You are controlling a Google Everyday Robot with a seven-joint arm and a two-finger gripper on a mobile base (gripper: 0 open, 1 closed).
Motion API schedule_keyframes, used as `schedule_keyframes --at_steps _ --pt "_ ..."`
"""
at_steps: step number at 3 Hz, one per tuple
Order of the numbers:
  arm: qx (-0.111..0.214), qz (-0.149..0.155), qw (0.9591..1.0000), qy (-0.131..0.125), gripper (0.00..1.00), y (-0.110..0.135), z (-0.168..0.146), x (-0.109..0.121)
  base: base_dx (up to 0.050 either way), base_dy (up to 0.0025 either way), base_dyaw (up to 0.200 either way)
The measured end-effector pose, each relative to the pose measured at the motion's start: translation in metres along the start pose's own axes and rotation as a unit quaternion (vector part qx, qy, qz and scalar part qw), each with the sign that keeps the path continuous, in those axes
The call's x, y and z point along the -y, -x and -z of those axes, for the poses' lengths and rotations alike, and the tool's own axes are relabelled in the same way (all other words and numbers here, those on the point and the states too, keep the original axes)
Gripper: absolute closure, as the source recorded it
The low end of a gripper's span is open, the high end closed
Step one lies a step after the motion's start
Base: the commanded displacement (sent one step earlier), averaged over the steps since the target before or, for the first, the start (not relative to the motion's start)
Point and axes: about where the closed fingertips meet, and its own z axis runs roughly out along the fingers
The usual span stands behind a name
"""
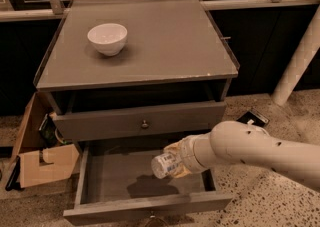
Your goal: Place blue plastic bottle into middle drawer
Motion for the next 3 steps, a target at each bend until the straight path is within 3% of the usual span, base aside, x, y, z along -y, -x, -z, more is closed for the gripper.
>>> schedule_keyframes --at_steps 1,2,3 --pt "-0.003 -0.021 0.9997 0.011 1.00 -0.015 -0.032 -0.012 0.000 0.00000 0.000" --pt "0.002 -0.043 0.9985 0.033 1.00 -0.029 -0.084 -0.021 0.000 0.00000 0.000" --pt "0.007 -0.046 0.9974 0.055 1.00 -0.036 -0.131 -0.026 0.000 0.00000 0.000"
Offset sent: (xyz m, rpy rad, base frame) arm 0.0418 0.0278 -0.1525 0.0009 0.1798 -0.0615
